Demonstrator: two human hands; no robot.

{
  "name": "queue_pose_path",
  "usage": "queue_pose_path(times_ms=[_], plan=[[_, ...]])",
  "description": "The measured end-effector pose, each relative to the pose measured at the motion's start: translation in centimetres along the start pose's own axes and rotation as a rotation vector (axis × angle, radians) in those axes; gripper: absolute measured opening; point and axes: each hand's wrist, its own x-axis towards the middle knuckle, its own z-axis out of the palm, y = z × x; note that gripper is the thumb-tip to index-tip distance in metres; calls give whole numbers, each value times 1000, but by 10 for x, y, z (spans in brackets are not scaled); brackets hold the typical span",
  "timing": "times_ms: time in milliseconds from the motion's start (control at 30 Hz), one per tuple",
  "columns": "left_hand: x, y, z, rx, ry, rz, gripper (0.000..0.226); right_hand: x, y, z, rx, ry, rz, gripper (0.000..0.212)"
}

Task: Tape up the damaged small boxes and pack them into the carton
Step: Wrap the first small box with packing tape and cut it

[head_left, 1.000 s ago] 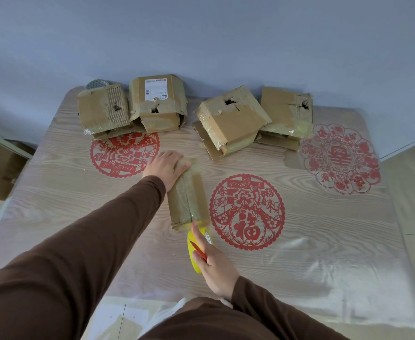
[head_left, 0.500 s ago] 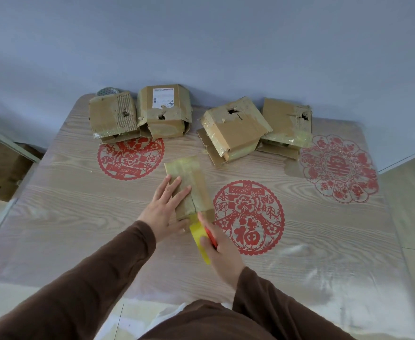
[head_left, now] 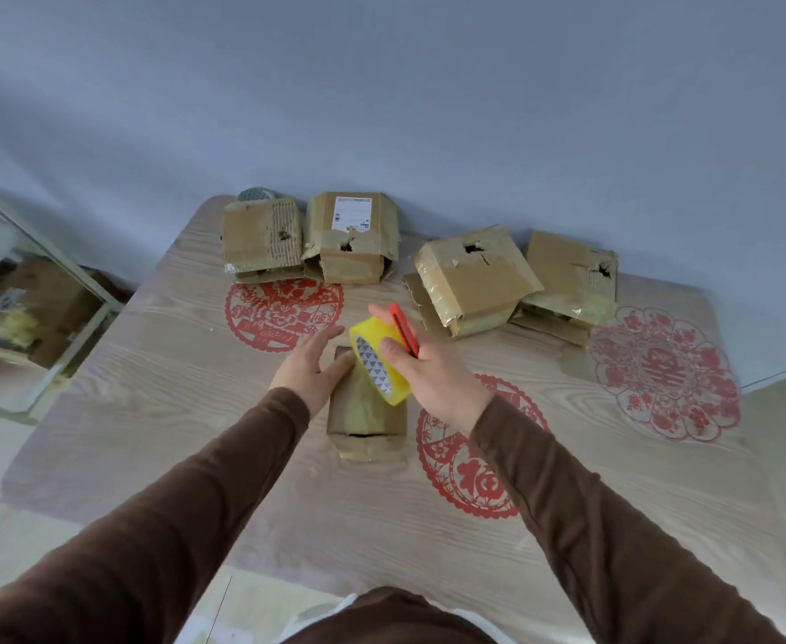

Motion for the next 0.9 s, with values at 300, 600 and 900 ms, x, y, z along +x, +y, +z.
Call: queue_pose_path(times_ms=[300,600,900], plan=[[-29,3,-14,403,-454,306,160,-10,0,5,100,60,52,48],[-43,11,20,308,-90,195,148,-33,0,12,213,49,79,48],[-37,9,17,349,-25,167,143,-96,-7,13,138,185,97,45]])
